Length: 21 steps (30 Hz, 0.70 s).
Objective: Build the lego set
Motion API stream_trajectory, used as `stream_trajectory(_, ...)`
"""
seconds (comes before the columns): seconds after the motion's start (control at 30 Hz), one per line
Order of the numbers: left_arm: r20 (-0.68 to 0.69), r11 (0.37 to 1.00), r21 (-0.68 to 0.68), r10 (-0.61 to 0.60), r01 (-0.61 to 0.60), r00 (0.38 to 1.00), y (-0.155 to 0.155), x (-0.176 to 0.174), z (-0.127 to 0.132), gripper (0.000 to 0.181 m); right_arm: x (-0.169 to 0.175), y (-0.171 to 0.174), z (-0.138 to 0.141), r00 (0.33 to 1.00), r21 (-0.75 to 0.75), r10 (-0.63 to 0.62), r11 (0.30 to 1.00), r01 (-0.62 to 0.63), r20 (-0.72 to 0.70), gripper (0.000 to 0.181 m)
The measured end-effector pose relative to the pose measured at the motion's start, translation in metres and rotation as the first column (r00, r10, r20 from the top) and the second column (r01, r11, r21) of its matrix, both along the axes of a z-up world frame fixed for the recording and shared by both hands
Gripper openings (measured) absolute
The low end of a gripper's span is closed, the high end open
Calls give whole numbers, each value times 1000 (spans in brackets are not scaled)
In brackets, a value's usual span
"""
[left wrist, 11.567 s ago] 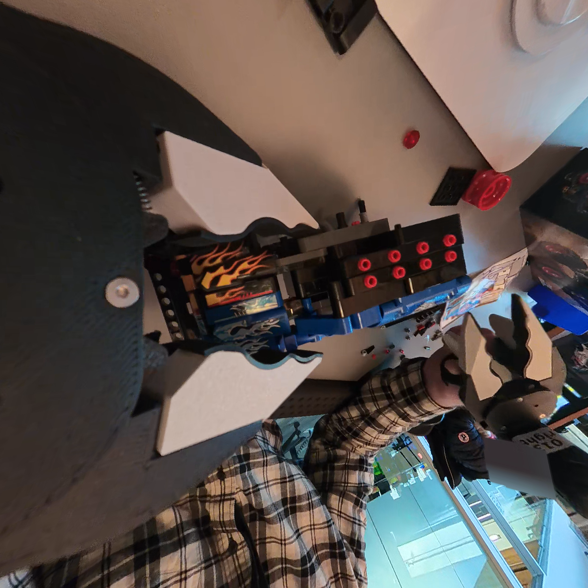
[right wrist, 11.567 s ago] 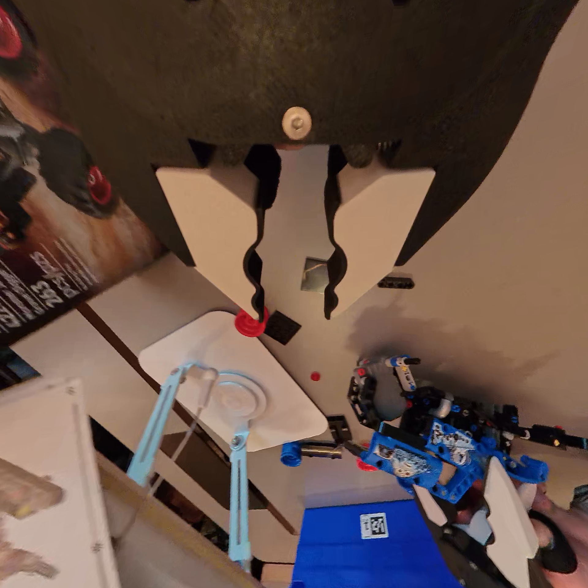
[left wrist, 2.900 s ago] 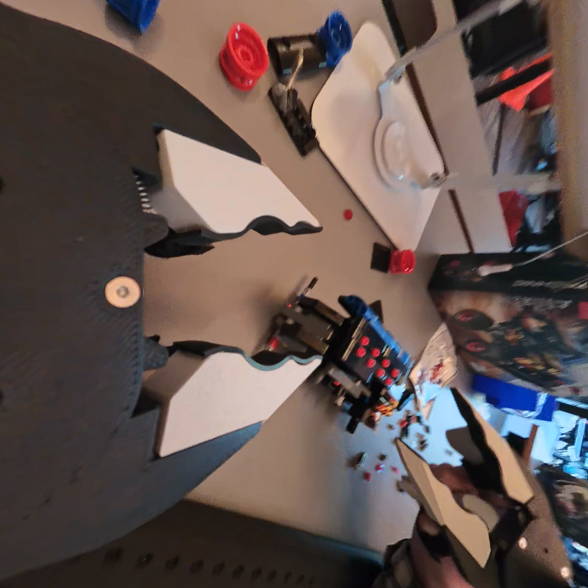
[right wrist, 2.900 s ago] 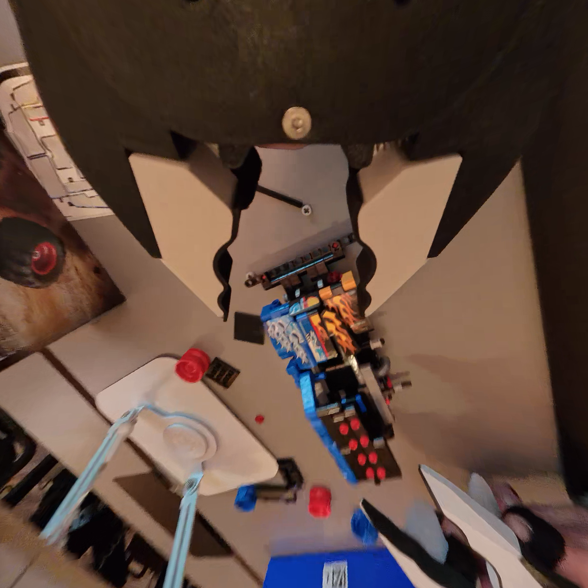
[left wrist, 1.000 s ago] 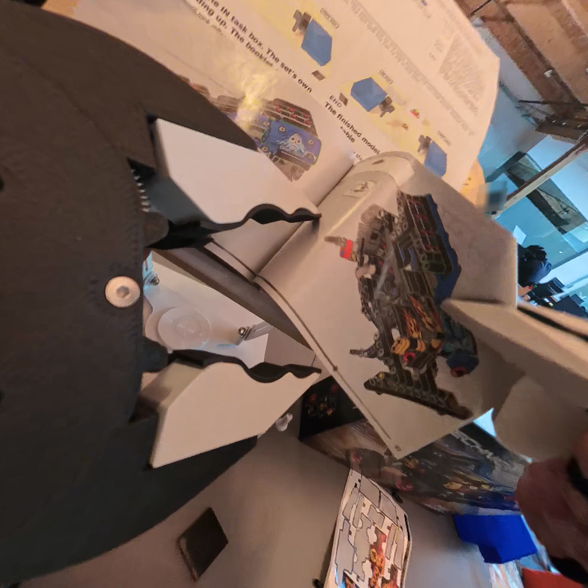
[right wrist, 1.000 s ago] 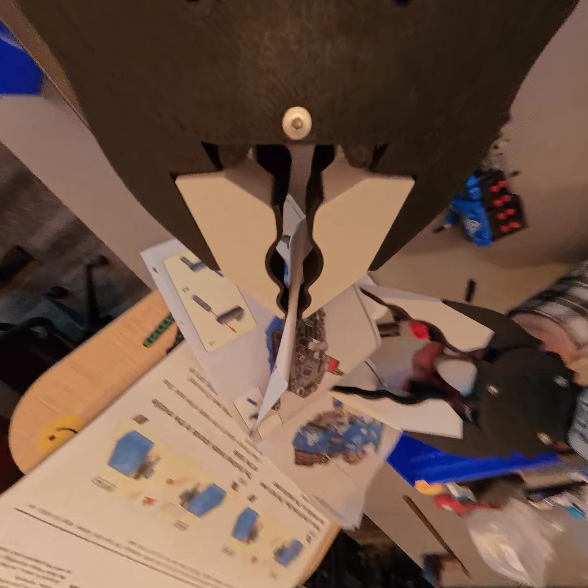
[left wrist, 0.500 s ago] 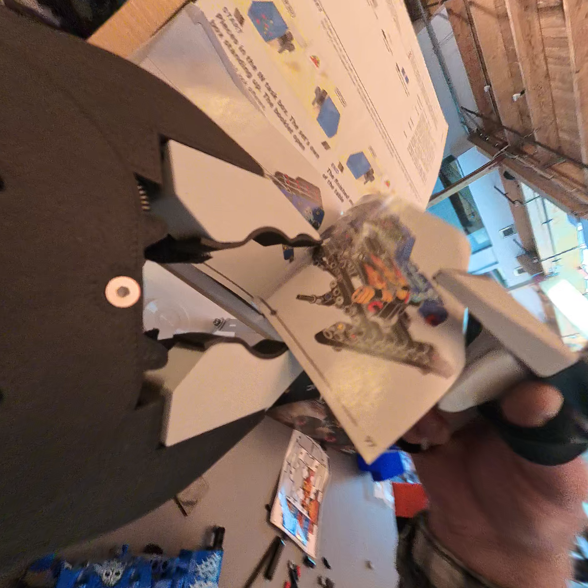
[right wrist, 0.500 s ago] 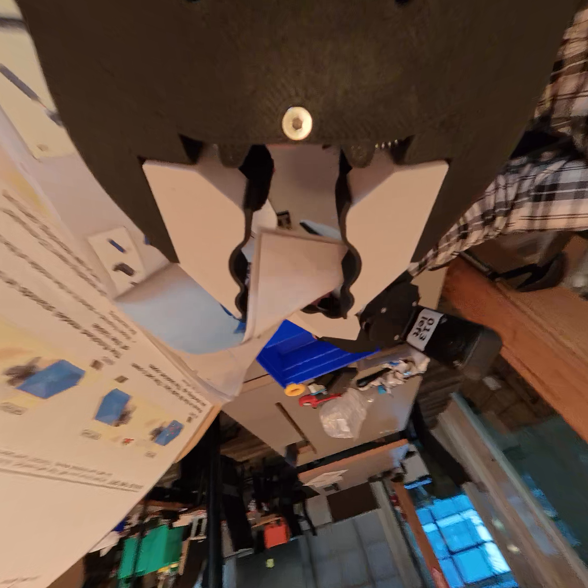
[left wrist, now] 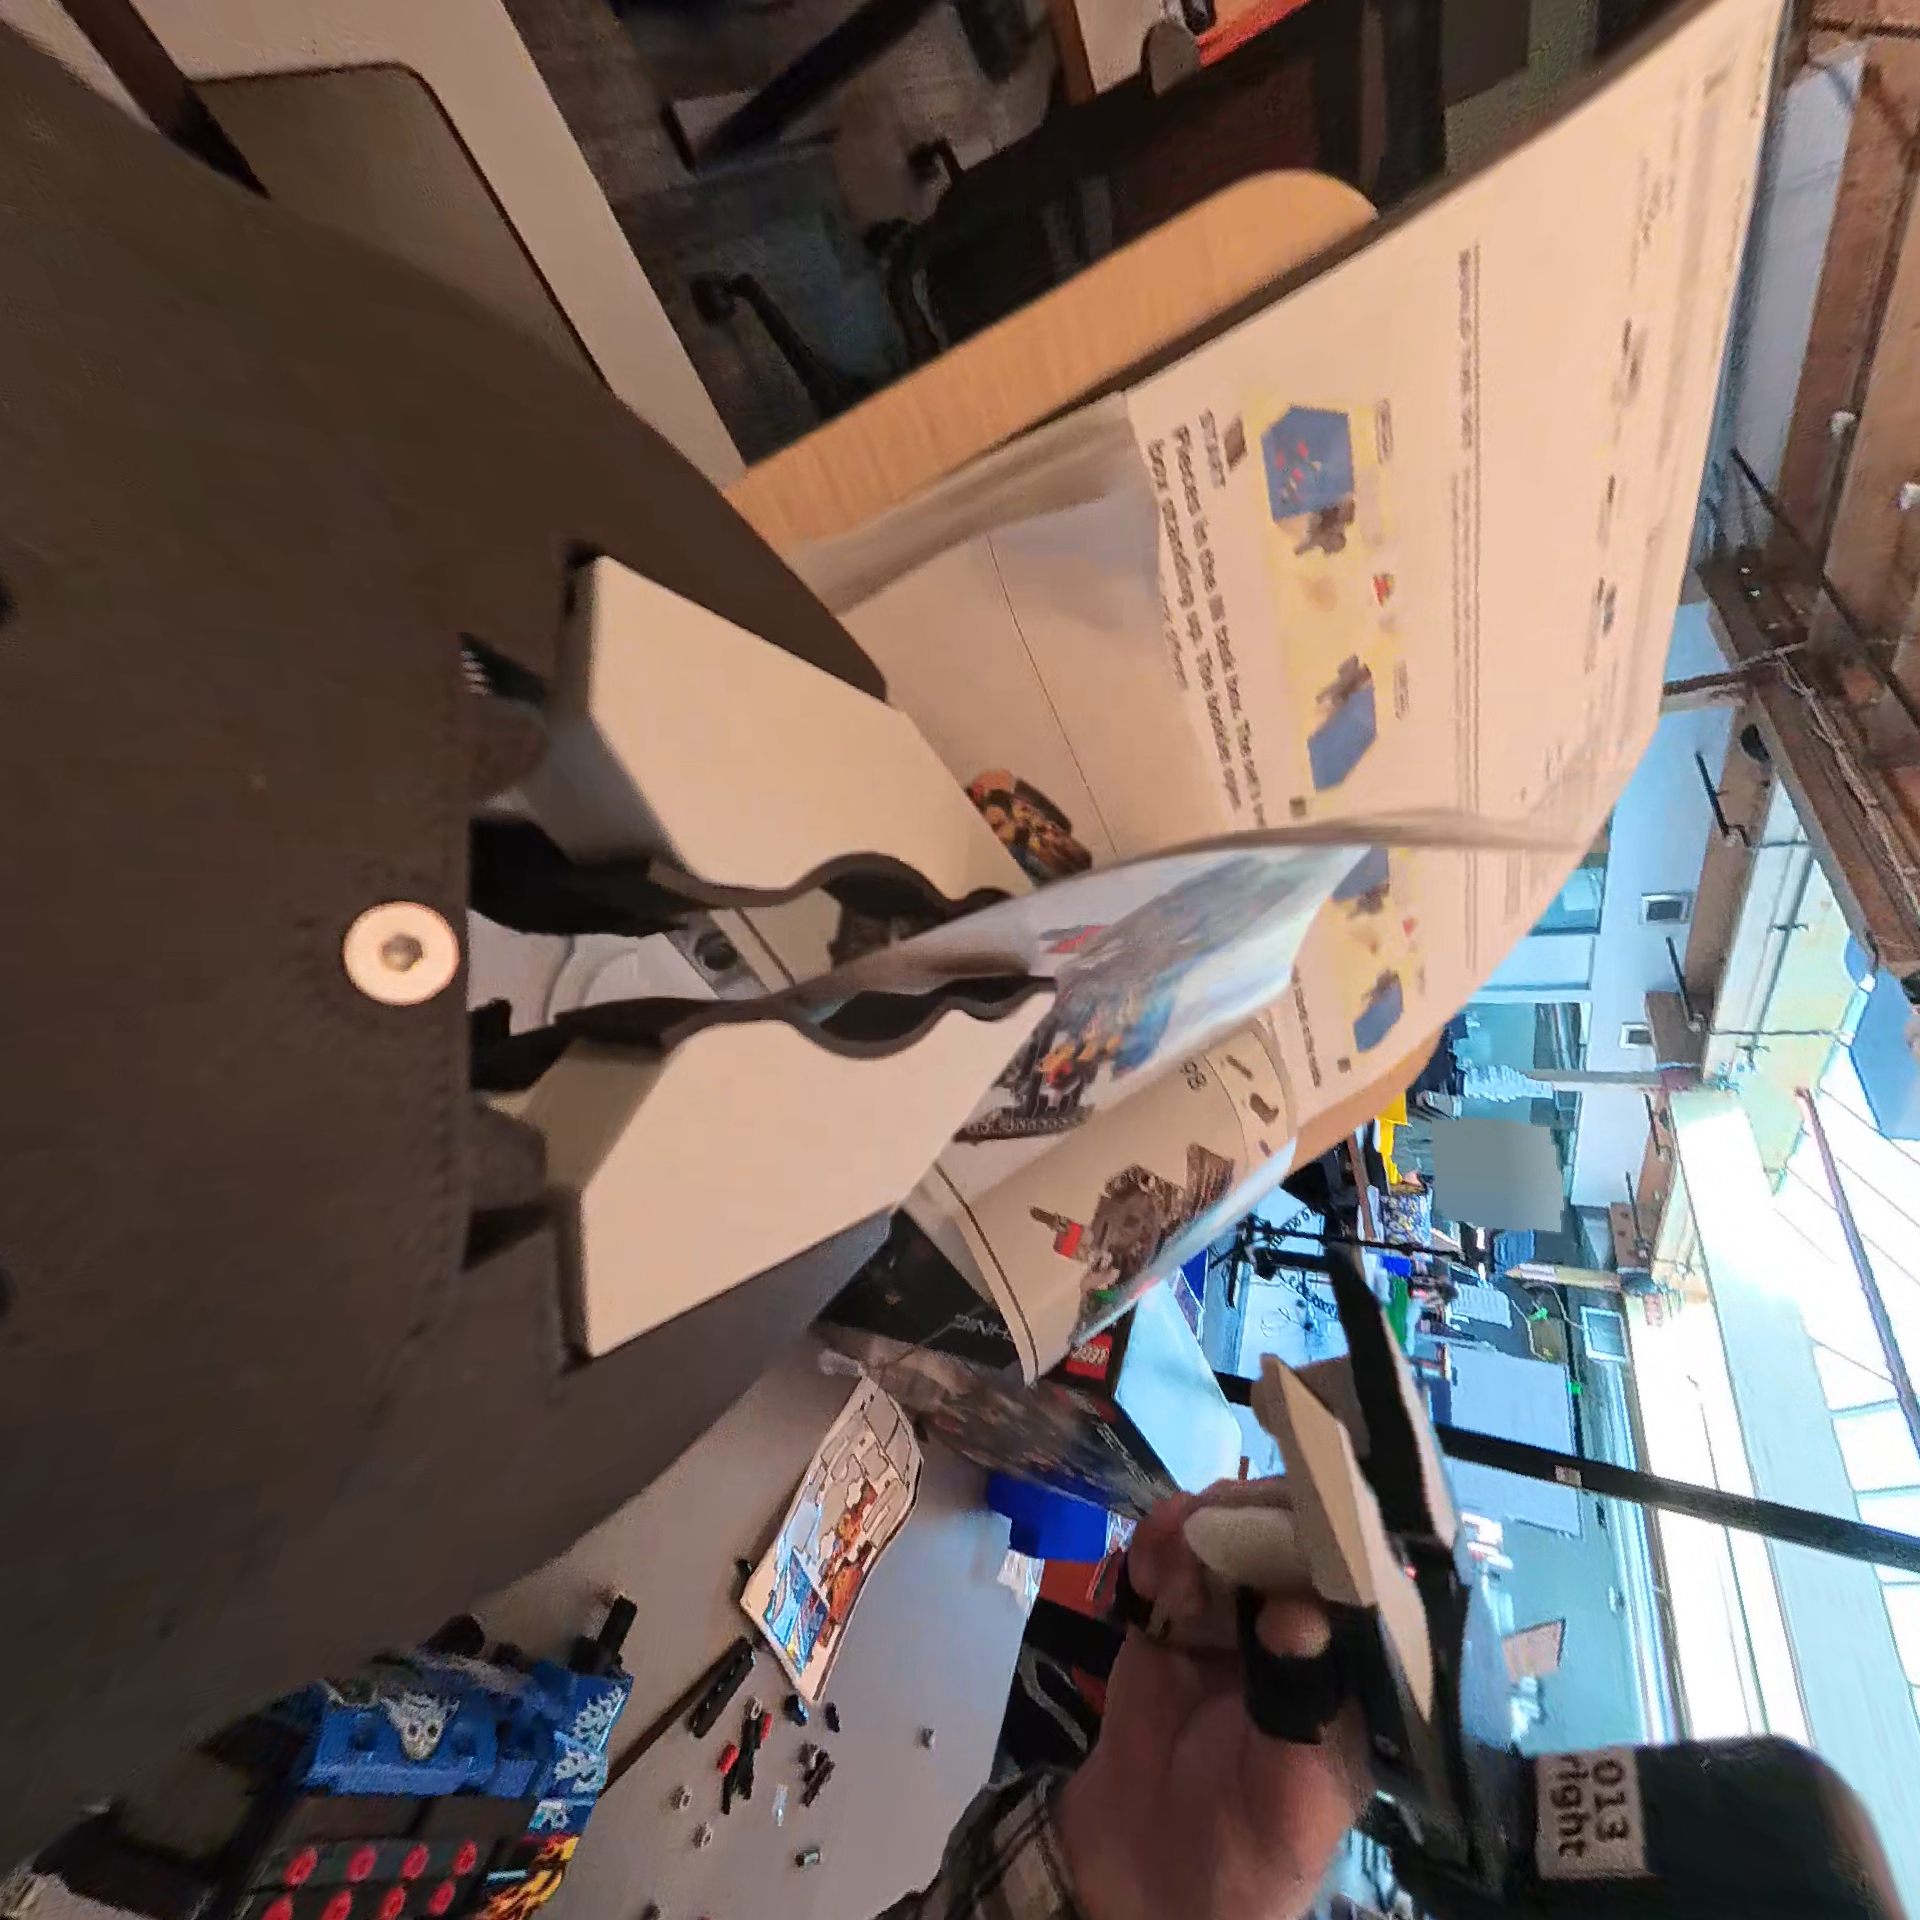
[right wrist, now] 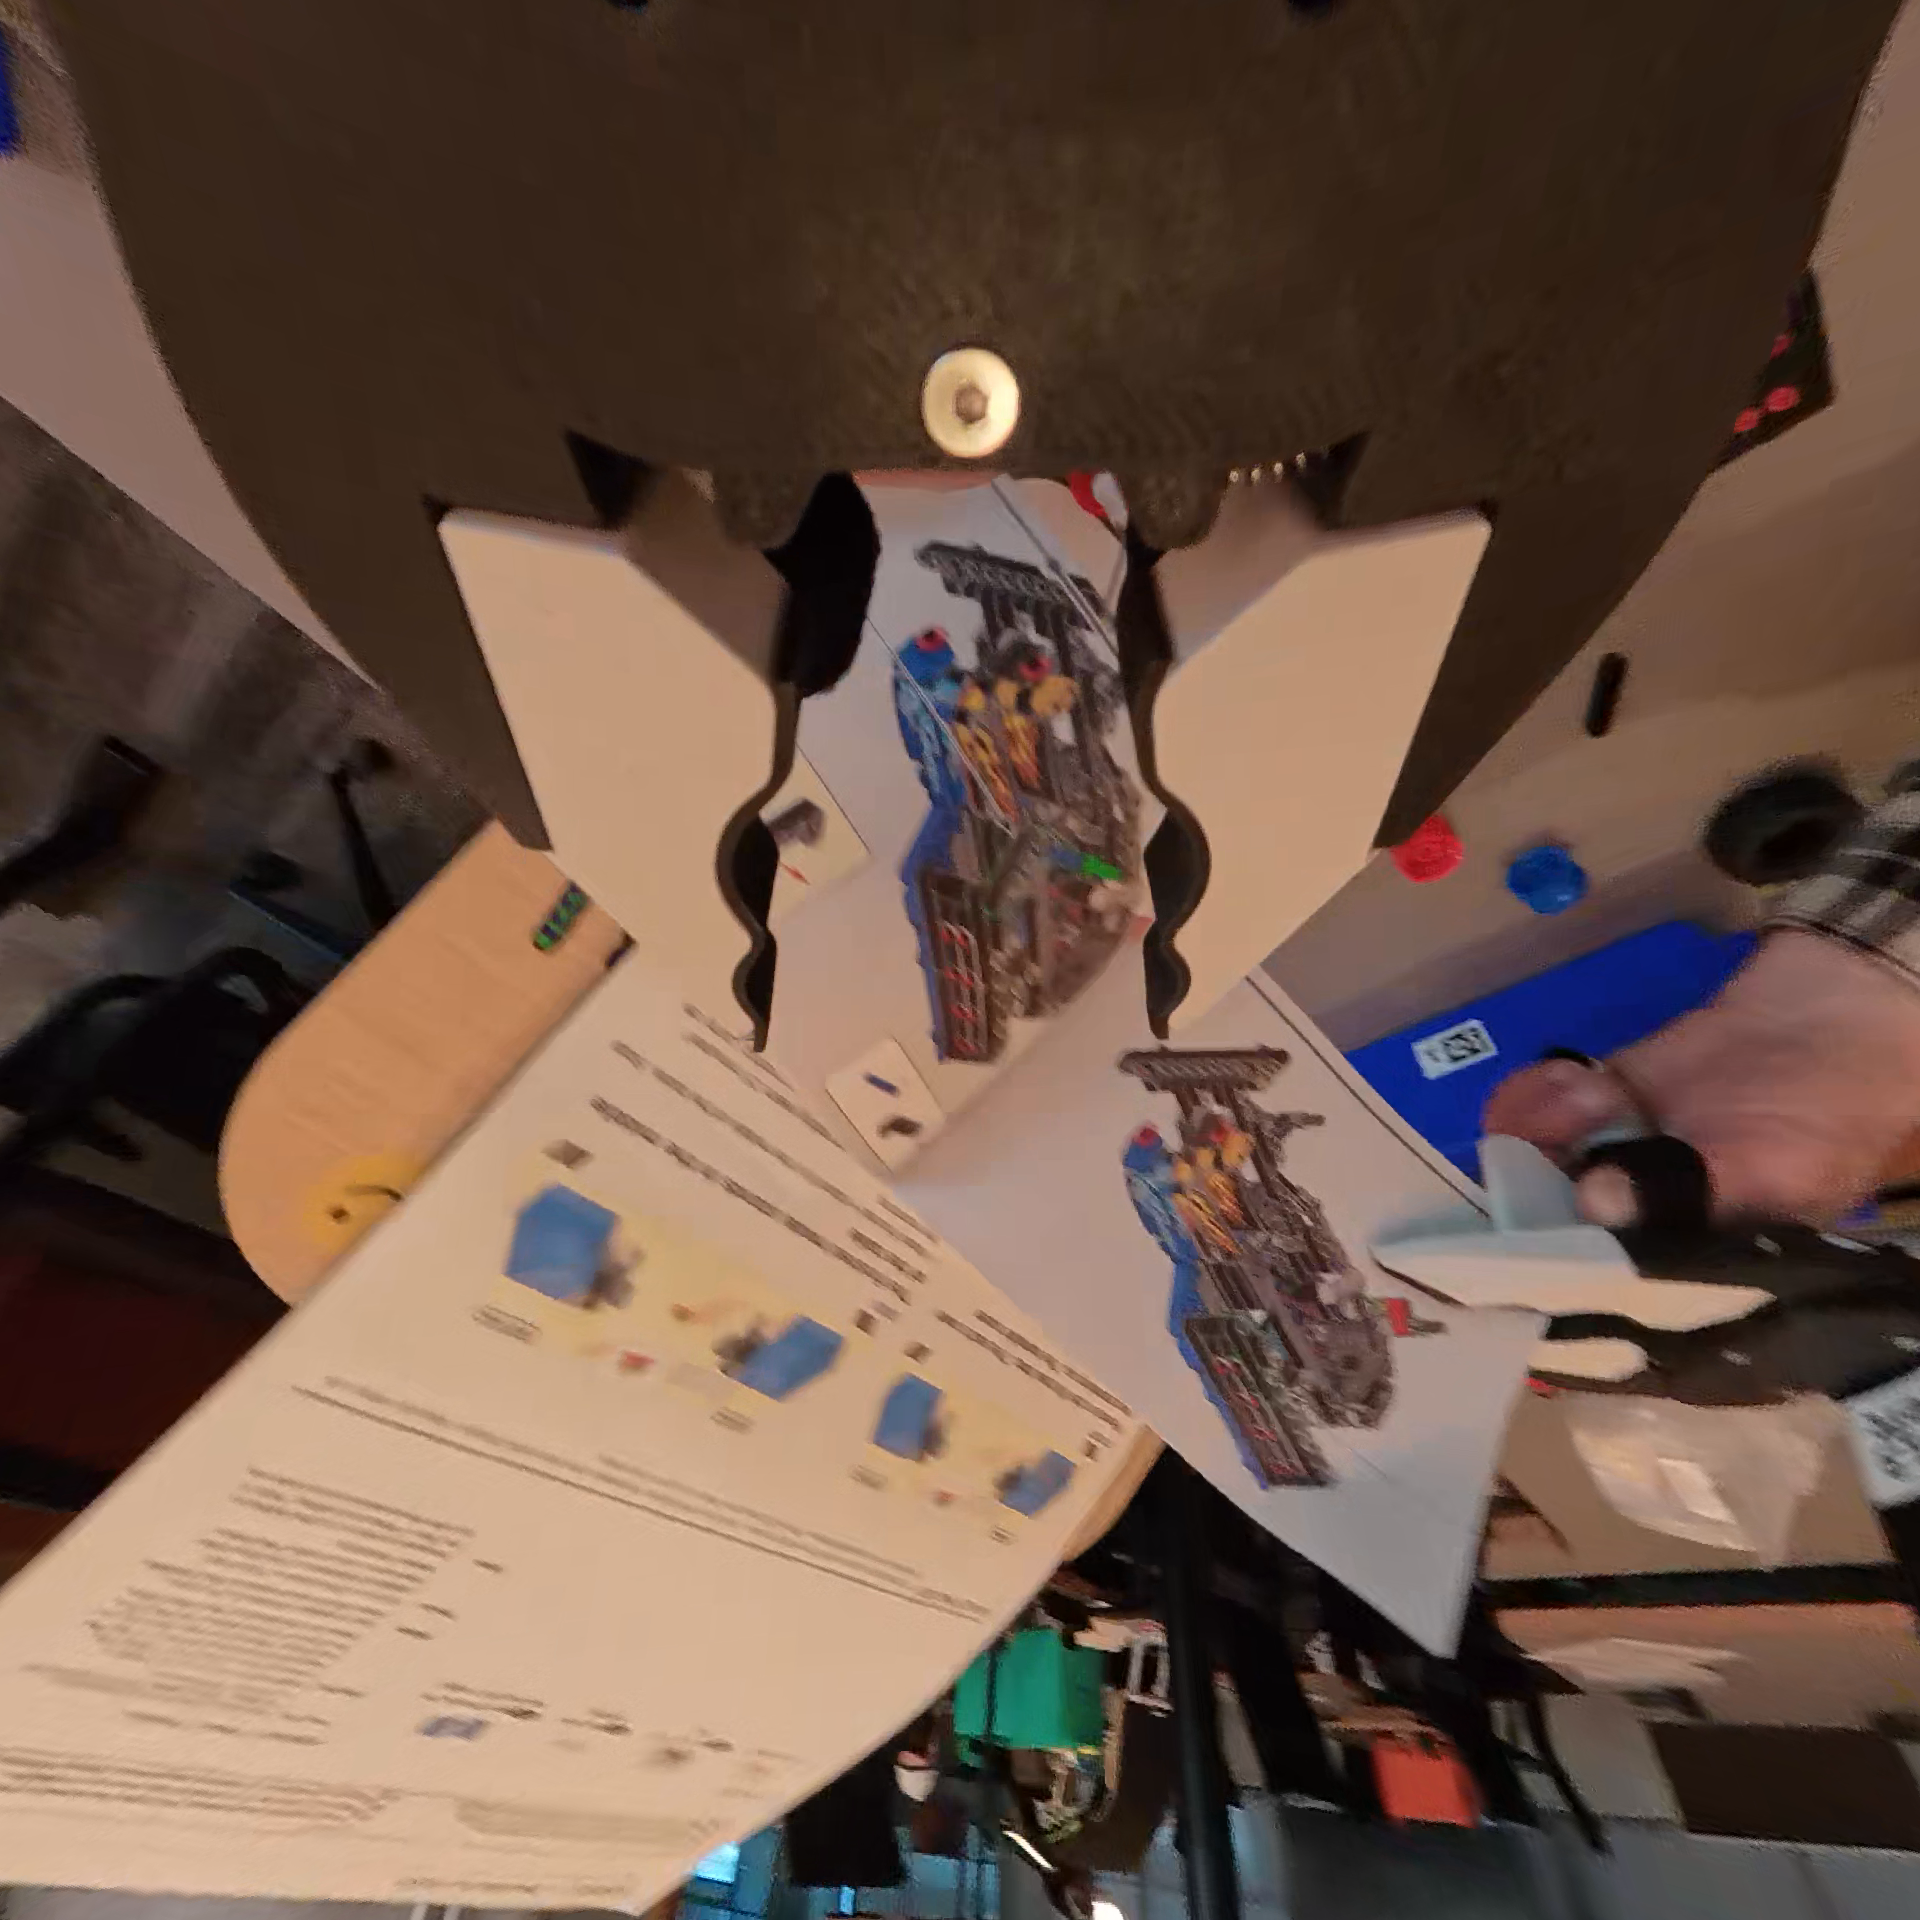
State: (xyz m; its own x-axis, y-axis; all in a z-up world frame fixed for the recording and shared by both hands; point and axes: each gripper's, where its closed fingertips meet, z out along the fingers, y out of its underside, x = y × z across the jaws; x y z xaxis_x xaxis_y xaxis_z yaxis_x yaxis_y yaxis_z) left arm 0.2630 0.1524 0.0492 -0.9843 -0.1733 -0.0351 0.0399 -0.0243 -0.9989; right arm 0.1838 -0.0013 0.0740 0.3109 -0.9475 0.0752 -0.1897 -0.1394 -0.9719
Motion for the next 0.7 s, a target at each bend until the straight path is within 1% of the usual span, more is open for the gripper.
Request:
stream_trajectory(0.1,-20,1000,14,22,-21,1000,9,9,-4,0,-2,-16,-23,997,-43,-60,997,58,-38,74)
stream_trajectory(0.17,-27,1000,13,10,-9,1000,12,10,-5,0,-1,-25,-35,994,-82,-100,992,96,-44,74)
stream_trajectory(0.27,-30,999,33,18,-17,999,12,14,-10,0,3,-34,-46,989,-87,-141,987,138,-33,76)
stream_trajectory(0.33,-45,999,43,22,-20,999,11,16,-14,0,7,-33,-51,990,-81,-139,987,136,-31,76)
stream_trajectory(0.47,-73,997,65,35,-30,997,11,22,-21,0,10,-38,-51,989,-93,-148,985,148,5,74)
stream_trajectory(0.6,-148,1000,-11,-1,-1,989,14,25,-16,0,9,-46,-50,987,-91,-159,983,159,11,77)
stream_trajectory(0.7,-157,1000,3,17,-16,988,15,30,-21,0,10,-49,-53,989,-75,-146,986,146,3,76)
